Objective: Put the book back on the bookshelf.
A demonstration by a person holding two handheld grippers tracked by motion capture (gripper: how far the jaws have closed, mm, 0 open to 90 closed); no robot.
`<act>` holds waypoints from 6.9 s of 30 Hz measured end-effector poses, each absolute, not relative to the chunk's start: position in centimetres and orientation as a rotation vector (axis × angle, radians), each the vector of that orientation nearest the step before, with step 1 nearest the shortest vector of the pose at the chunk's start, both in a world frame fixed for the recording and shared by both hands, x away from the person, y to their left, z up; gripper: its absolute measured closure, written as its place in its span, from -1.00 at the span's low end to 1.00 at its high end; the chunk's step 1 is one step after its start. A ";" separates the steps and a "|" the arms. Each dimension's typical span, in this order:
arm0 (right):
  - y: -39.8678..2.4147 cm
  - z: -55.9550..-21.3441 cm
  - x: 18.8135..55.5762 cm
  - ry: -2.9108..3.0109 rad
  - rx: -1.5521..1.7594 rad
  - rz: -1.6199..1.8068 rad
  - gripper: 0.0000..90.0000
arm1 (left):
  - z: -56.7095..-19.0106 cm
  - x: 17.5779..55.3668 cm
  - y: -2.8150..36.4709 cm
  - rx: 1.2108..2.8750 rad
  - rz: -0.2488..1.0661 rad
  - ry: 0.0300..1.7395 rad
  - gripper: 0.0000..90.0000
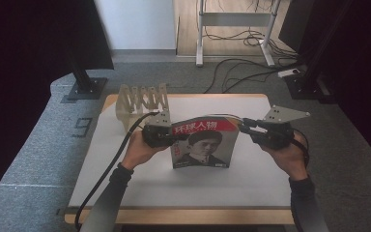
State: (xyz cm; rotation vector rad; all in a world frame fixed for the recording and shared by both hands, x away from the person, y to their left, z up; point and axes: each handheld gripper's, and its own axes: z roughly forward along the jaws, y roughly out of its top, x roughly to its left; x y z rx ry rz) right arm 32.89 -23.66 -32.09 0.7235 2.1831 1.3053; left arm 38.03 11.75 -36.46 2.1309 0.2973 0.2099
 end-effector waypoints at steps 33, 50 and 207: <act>-25.1 -45.2 33.5 2.217 0.980 1.208 -0.52 | -34.5 37.4 17.1 2.082 0.309 0.502 0.93; -25.1 -50.2 33.3 2.251 1.093 1.096 -0.82 | -33.4 36.9 20.8 2.047 0.370 0.625 0.93; -25.1 -53.6 33.7 2.317 1.159 1.015 -0.87 | -34.9 41.7 18.7 1.882 0.593 0.894 0.93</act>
